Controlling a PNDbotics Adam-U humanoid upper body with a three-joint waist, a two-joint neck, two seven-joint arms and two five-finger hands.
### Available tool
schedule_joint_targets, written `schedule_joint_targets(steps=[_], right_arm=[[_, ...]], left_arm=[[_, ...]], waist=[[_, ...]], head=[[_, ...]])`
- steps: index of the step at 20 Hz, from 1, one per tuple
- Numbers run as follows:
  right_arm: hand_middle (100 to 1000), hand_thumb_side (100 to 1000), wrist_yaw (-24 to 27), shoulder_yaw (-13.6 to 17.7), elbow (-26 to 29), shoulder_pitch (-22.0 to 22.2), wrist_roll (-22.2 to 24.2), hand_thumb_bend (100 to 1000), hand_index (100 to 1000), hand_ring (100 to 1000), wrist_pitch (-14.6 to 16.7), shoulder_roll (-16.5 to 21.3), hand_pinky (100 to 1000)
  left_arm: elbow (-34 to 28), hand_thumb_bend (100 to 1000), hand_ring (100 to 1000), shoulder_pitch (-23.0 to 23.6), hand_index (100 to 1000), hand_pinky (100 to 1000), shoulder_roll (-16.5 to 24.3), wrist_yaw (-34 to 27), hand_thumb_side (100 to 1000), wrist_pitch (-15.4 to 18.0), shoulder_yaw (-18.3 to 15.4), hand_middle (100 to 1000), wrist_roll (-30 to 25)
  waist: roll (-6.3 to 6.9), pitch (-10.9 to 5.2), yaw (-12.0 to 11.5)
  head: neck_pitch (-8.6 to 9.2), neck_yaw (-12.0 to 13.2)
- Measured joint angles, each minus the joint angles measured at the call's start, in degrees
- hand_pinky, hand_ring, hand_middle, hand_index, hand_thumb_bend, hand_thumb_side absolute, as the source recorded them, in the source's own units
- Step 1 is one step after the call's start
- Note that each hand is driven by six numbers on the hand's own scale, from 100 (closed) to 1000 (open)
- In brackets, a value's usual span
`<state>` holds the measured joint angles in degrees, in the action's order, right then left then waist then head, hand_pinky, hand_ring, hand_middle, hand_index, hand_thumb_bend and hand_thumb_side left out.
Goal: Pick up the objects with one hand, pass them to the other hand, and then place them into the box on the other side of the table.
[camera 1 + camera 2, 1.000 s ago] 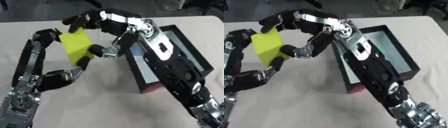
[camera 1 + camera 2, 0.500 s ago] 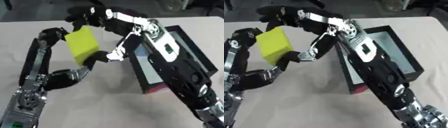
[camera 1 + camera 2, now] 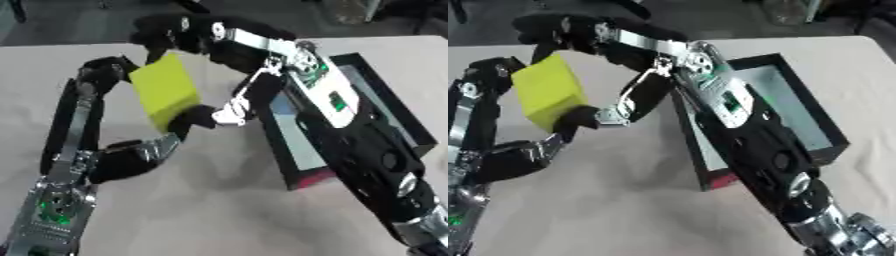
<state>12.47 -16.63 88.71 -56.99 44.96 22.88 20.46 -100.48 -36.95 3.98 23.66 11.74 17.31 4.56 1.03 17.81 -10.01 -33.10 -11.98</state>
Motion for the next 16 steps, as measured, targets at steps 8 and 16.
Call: schedule_joint_targets(steps=[8,16], right_arm=[[692,159,-2.2,0.0,0.0,-0.1,0.2,100,1000,1000,-0.2,0.0,950],[494,116,-2.2,0.3,-0.1,-0.4,1.2,100,1000,1000,-1.2,-0.1,924]], left_arm=[[0.1,100,492,0.1,537,682,0.0,1.2,216,0.7,-0.2,427,0.9],[0.1,100,495,0.1,537,683,0.0,2.0,204,1.3,-0.4,427,1.2]], waist=[[0.0,0.0,-0.1],[0.0,0.0,-0.1]], head=[[0.05,0.0],[0.27,0.1]])
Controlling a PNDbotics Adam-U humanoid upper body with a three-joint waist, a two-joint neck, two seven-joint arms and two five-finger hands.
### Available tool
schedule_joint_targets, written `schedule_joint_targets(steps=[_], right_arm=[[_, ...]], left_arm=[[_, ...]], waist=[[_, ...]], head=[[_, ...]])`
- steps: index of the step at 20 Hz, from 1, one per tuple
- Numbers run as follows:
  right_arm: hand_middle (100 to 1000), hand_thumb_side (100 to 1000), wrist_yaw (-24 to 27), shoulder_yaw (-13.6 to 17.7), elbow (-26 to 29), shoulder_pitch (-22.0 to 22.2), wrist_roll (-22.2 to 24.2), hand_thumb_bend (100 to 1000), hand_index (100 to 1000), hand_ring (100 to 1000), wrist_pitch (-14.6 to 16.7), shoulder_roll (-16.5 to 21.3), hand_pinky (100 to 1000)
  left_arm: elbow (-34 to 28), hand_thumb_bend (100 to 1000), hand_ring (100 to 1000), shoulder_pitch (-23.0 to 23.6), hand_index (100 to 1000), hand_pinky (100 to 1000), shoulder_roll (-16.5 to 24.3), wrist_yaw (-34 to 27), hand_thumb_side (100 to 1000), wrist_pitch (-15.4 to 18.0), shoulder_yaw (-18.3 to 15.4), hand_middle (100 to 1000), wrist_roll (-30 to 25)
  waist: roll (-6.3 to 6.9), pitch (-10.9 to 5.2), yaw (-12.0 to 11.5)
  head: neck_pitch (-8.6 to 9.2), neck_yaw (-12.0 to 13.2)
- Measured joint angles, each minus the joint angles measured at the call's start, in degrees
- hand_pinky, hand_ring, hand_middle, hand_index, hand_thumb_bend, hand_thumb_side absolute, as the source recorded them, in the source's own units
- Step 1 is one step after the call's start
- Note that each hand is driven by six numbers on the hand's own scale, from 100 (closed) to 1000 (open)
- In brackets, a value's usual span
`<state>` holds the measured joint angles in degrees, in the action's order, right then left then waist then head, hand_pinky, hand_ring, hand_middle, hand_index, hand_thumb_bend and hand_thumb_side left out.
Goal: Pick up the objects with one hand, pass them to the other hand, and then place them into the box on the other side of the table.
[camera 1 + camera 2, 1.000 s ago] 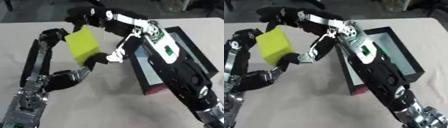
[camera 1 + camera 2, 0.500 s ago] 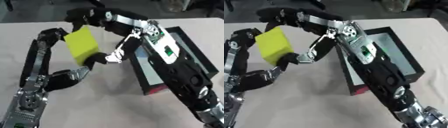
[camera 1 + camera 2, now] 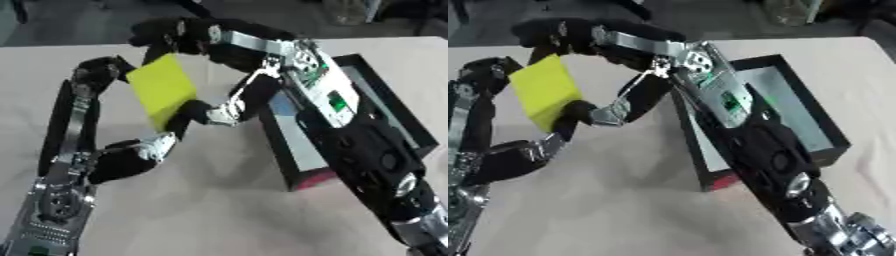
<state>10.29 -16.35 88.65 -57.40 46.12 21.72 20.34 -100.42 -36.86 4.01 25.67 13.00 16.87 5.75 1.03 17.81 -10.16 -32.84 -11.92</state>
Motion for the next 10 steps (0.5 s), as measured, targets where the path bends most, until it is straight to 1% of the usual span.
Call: schedule_joint_targets(steps=[3,5,7,10], right_arm=[[468,153,0.8,0.0,0.0,0.0,0.5,100,1000,1000,-0.5,-0.1,903],[464,159,1.3,0.0,0.0,0.0,0.8,100,1000,1000,-0.8,-0.1,898],[431,200,1.7,0.0,-0.1,0.0,1.1,100,929,1000,-1.1,-0.1,886],[405,220,2.7,0.0,-0.4,0.0,1.5,100,881,1000,-1.5,-0.1,884]], left_arm=[[0.0,100,496,0.0,536,683,0.0,0.2,203,0.2,-0.1,427,-0.1],[0.0,100,496,0.0,536,682,0.0,0.2,201,0.3,-0.1,427,0.0],[0.0,100,497,0.0,536,682,-0.1,0.3,199,0.4,-0.1,427,0.1],[0.0,100,498,0.0,537,682,-0.1,0.5,196,0.5,0.0,429,0.2]], waist=[[0.0,0.0,0.0],[0.0,0.0,0.0],[0.0,0.0,0.0],[0.0,0.0,-0.1]], head=[[0.04,0.0],[0.05,0.0],[0.06,0.0],[0.16,0.0]])
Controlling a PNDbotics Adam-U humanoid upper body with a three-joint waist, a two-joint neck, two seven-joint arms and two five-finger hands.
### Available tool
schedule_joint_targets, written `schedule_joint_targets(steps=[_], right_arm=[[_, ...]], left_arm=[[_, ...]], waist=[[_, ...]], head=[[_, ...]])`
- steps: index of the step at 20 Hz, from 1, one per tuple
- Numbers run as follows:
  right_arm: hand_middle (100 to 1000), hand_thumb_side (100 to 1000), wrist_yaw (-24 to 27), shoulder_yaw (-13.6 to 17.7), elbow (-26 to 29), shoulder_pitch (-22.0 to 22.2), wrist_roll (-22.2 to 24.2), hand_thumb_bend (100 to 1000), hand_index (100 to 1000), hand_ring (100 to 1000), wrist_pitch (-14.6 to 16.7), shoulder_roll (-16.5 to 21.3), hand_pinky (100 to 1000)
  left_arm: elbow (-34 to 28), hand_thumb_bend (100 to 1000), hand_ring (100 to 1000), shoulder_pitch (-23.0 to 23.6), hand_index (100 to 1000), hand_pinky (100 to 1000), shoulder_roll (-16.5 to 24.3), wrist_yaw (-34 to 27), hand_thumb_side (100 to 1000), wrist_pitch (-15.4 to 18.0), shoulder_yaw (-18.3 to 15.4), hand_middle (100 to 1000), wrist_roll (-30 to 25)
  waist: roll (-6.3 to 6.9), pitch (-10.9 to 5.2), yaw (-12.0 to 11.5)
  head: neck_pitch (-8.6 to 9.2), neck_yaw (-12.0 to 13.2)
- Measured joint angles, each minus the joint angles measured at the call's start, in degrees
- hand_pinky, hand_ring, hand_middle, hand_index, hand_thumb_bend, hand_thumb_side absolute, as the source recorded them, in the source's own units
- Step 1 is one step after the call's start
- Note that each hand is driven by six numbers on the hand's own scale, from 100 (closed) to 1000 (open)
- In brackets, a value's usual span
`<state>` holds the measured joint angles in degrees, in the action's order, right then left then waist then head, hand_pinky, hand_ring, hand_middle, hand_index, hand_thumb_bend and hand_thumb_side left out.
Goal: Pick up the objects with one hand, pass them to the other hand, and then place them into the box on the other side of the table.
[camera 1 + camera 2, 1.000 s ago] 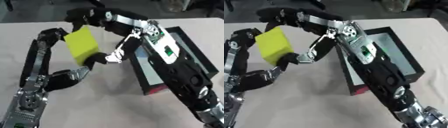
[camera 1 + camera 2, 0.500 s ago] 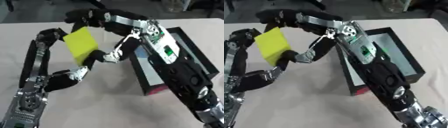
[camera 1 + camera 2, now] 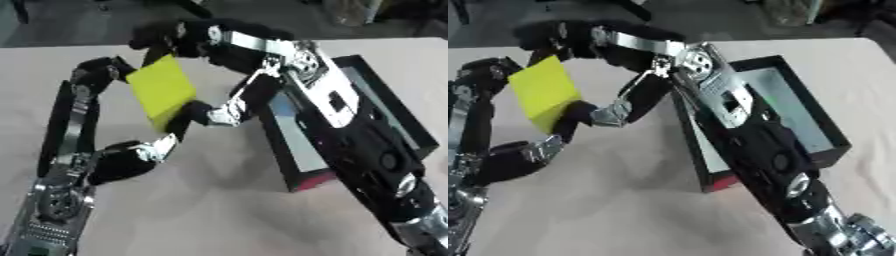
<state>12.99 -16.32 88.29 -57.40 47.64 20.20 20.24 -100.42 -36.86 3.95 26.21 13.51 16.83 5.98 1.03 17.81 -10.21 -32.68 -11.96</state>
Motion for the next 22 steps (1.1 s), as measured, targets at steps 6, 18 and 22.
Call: schedule_joint_targets(steps=[6,18,22], right_arm=[[351,239,2.7,0.0,-0.1,0.1,1.2,100,807,1000,-1.2,0.0,878],[312,240,6.0,0.7,-0.1,0.4,2.6,100,765,1000,-2.6,0.1,867],[310,231,6.5,0.7,-0.1,0.4,2.5,100,761,1000,-2.8,0.1,867]], left_arm=[[-0.1,100,507,0.0,564,693,0.0,0.4,100,-0.3,0.3,449,0.5],[-0.7,332,580,0.0,682,756,-0.2,1.6,100,-1.2,0.7,555,-0.1],[-0.7,543,613,0.0,745,767,-0.3,2.5,190,-1.8,0.7,610,0.5]], waist=[[0.0,0.0,0.0],[0.0,0.0,0.3],[0.0,0.0,0.4]], head=[[0.06,0.0],[0.06,0.0],[0.06,0.0]])
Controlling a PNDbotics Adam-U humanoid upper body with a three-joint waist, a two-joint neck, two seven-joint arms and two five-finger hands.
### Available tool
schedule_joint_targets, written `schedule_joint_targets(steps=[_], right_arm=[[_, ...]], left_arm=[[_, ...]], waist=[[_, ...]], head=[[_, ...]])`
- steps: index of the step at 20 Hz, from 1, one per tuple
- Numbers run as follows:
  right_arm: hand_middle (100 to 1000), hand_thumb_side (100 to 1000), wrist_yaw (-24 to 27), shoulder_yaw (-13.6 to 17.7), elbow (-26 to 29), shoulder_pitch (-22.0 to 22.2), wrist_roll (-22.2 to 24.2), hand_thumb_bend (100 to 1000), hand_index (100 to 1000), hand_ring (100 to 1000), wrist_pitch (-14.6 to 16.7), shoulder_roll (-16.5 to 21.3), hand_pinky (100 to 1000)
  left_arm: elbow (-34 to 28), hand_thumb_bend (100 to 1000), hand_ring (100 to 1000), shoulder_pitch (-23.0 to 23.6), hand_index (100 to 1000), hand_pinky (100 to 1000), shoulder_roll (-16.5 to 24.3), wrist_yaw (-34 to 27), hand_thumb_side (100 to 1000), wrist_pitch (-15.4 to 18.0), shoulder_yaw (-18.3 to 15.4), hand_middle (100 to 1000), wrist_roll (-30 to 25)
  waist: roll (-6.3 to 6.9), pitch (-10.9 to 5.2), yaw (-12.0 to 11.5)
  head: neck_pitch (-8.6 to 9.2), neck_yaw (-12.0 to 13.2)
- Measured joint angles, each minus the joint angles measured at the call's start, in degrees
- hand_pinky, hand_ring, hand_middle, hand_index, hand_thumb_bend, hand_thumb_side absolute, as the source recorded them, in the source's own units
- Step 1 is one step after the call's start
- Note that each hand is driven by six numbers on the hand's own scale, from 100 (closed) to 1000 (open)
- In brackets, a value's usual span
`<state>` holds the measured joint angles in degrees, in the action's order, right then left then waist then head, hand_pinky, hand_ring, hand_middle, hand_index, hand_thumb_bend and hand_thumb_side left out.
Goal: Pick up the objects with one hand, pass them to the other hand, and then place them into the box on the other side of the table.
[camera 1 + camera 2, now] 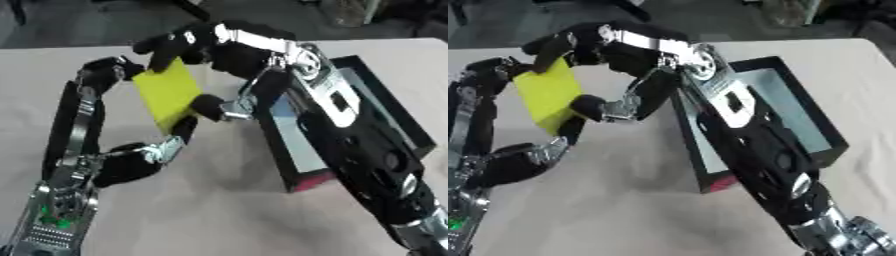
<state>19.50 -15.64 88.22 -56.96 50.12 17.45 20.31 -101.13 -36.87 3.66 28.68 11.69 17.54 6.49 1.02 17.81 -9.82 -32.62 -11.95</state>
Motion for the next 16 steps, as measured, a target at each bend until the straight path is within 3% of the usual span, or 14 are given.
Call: schedule_joint_targets(steps=[3,7,16], right_arm=[[310,221,0.1,-0.3,0.0,0.0,-0.3,100,761,1000,-0.2,0.0,867],[309,217,0.2,-0.7,0.0,0.1,-0.9,100,762,1000,-0.5,0.0,866],[308,215,0.2,-0.8,0.0,0.2,-1.7,100,764,1000,-0.9,0.0,866]], left_arm=[[0.0,626,633,0.0,788,771,0.0,1.3,306,-1.6,0.0,644,1.3],[0.0,665,644,0.0,804,777,-0.2,2.1,386,-4.4,0.1,659,3.4],[0.4,693,658,0.2,807,786,-0.2,0.1,486,-7.5,0.3,673,4.5]], waist=[[0.0,0.0,0.1],[0.0,0.0,0.2],[0.0,0.0,0.2]], head=[[0.0,0.0],[-0.01,-0.2],[-0.01,-0.9]])
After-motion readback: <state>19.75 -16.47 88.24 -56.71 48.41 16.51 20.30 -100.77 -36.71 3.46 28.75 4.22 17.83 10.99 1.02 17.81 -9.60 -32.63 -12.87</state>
